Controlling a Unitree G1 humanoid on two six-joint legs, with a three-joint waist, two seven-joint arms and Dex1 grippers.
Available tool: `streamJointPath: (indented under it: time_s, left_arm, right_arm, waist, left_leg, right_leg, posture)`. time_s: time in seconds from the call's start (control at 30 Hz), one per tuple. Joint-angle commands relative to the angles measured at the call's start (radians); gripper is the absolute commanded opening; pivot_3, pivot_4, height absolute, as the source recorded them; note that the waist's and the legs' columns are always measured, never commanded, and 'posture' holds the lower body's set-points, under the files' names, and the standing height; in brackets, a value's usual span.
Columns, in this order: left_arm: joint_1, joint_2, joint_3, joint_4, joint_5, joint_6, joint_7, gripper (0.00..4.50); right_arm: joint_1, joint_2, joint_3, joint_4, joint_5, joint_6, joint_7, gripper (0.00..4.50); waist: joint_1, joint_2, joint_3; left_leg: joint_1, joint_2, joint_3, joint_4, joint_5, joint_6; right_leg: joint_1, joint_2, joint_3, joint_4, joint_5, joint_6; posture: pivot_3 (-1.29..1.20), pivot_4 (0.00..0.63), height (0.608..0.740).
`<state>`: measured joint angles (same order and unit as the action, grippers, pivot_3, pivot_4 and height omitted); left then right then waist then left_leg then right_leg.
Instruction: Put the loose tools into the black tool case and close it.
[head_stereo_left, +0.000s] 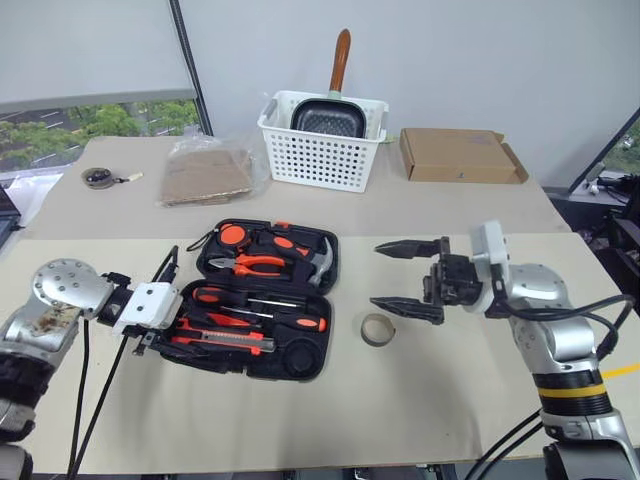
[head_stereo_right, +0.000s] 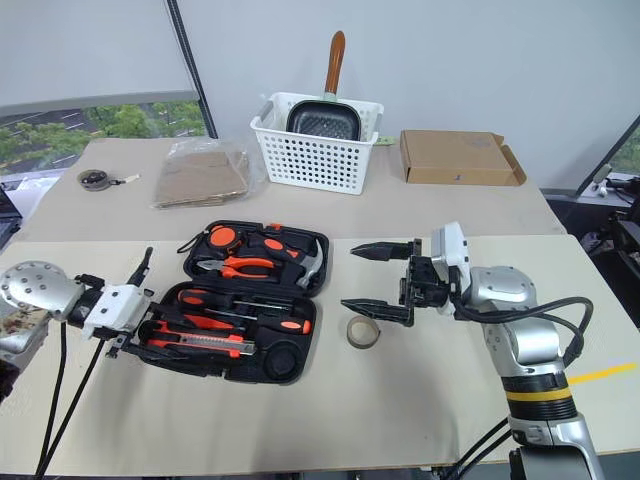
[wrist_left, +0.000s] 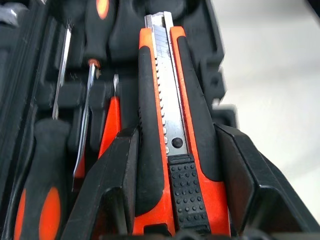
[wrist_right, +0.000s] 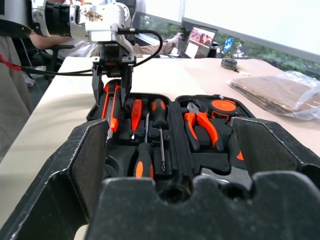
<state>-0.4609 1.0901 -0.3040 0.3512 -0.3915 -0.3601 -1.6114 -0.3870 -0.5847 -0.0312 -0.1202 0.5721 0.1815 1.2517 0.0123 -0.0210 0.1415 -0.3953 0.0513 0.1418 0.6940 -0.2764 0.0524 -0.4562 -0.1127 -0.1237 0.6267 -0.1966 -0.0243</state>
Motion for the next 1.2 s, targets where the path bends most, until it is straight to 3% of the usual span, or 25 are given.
streamJointPath:
  time_s: [0.03,0.47,0.53,0.7,0.83,1.03,1.2]
  left_arm:
    - [-0.062,0.024,-0.074,0.032,-0.021,-0.058,-0.003,1.80]
    - [-0.113,0.056,-0.209,0.037,-0.051,-0.032,-0.003,1.80]
    - [-0.116,0.058,-0.201,0.038,-0.054,-0.020,-0.003,2.81]
    - [-0.124,0.056,-0.164,0.043,-0.072,-0.025,-0.003,4.45]
    - [-0.132,0.070,-0.117,0.014,-0.135,0.029,-0.003,4.45]
    - [-0.117,0.053,0.057,-0.109,-0.298,0.282,0.027,4.45]
    - [0.095,0.003,0.276,-0.383,-0.406,0.545,0.350,2.97]
  right_arm:
    - [0.000,-0.010,-0.031,-0.039,0.015,-0.007,-0.017,4.50]
    - [0.000,-0.011,-0.030,-0.027,0.012,-0.017,-0.016,4.50]
    - [-0.002,-0.009,-0.027,-0.024,0.011,-0.018,-0.014,4.50]
    - [-0.008,-0.001,-0.020,-0.010,0.009,-0.025,-0.006,4.50]
    - [-0.012,0.003,-0.016,0.001,0.006,-0.030,0.000,4.50]
    - [-0.014,0.008,-0.014,0.007,0.005,-0.033,0.009,4.50]
    - [-0.007,0.005,-0.018,0.001,0.003,-0.039,0.014,4.50]
  waist:
    - [-0.001,0.000,0.000]
    - [-0.002,0.000,0.000]
    - [-0.003,0.000,0.000]
    - [-0.002,0.000,0.000]
    - [-0.002,0.000,0.000]
    - [-0.001,0.000,0.000]
    - [-0.004,0.000,0.000]
  left_leg:
    - [0.000,0.000,0.000,0.000,0.000,0.000]
    - [0.001,0.000,0.000,0.001,0.000,0.000]
    - [0.001,0.000,0.000,0.001,0.000,0.000]
    - [0.001,0.000,0.000,0.002,0.000,0.000]
    - [0.001,0.000,0.001,0.002,0.000,0.000]
    - [0.001,0.000,0.000,0.003,0.001,-0.002]
    - [0.003,0.000,-0.001,0.003,0.002,-0.002]
  right_leg:
    - [0.000,0.000,0.000,0.000,0.000,0.000]
    - [0.000,0.001,0.000,0.002,-0.001,0.002]
    - [0.000,0.001,0.001,0.002,-0.001,0.002]
    - [0.001,0.001,0.001,0.002,-0.001,0.002]
    - [0.001,0.001,0.001,0.002,-0.001,0.002]
    - [0.001,0.001,0.001,0.003,-0.001,0.002]
    - [0.003,0.000,0.002,0.003,-0.001,0.002]
  posture:
    - [0.00,0.150,0.700]
    - [0.00,0.150,0.700]
    - [0.00,0.150,0.700]
    - [0.00,0.150,0.700]
    - [0.00,0.150,0.700]
    - [0.00,0.150,0.700]
    - [0.00,0.150,0.700]
